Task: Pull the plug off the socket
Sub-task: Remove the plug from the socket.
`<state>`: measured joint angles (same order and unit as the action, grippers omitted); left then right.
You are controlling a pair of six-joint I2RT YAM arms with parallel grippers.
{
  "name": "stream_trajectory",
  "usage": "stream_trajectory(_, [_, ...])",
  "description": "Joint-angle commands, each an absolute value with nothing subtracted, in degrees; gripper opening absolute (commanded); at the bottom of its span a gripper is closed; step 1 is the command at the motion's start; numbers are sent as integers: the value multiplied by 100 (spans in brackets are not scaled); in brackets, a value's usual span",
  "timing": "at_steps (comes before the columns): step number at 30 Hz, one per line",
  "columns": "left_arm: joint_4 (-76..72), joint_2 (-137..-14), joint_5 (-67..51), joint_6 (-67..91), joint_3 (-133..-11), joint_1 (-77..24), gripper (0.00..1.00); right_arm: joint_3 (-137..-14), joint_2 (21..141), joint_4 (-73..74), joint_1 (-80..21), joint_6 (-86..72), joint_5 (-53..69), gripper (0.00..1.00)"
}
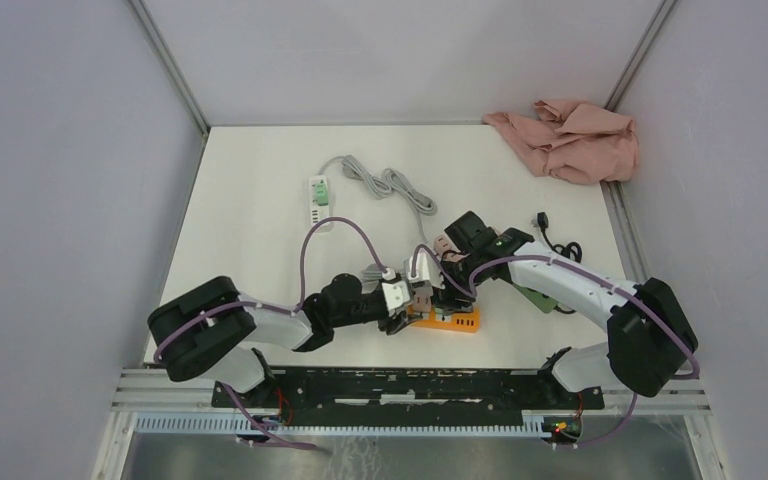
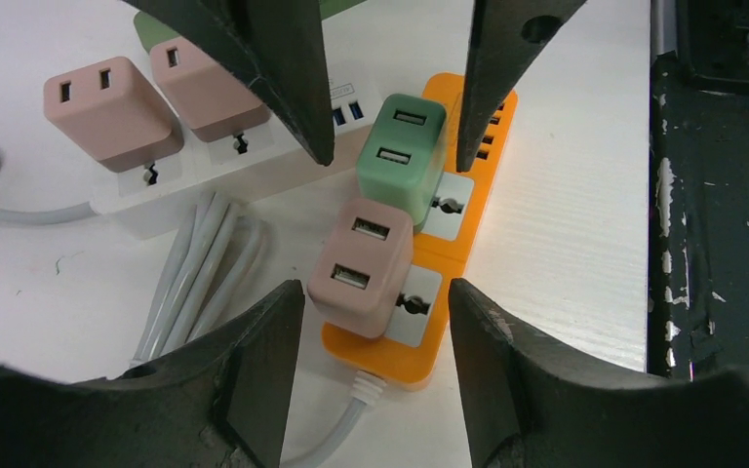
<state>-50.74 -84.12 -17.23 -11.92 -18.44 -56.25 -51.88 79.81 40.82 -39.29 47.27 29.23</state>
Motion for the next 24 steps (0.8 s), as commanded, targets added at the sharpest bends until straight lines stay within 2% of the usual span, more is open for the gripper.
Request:
stream_trajectory(1, [-5829, -8668, -2063, -1404, -2055, -5571, 63, -5165, 8031, 3819, -3955, 4549, 2890, 59])
stream_trajectory(6, [-6298, -8971, -2145, -1253, -2052, -5521, 59, -5147, 8072, 3832, -3957, 4594, 2925, 52])
stream_trajectory(9, [-6503, -9148, -2237, -1157, -2033, -5479, 50, -5149, 8114, 3838, -3955, 4622, 2909, 48])
stream_trajectory(20, [-7276, -9596, -2593, -729, -2038, -5447, 49, -5164, 8190, 3901, -3972, 4721, 2984, 41])
stream_trajectory(23, [-7377, -9615, -2661, -650, -2015, -5445, 47, -5157, 8180, 3919, -3982, 4790, 3020, 36])
stream_trajectory(24, [-7390, -9620, -2677, -617, -1995, -5445, 42, -5157, 8182, 3926, -3989, 4804, 3045, 35])
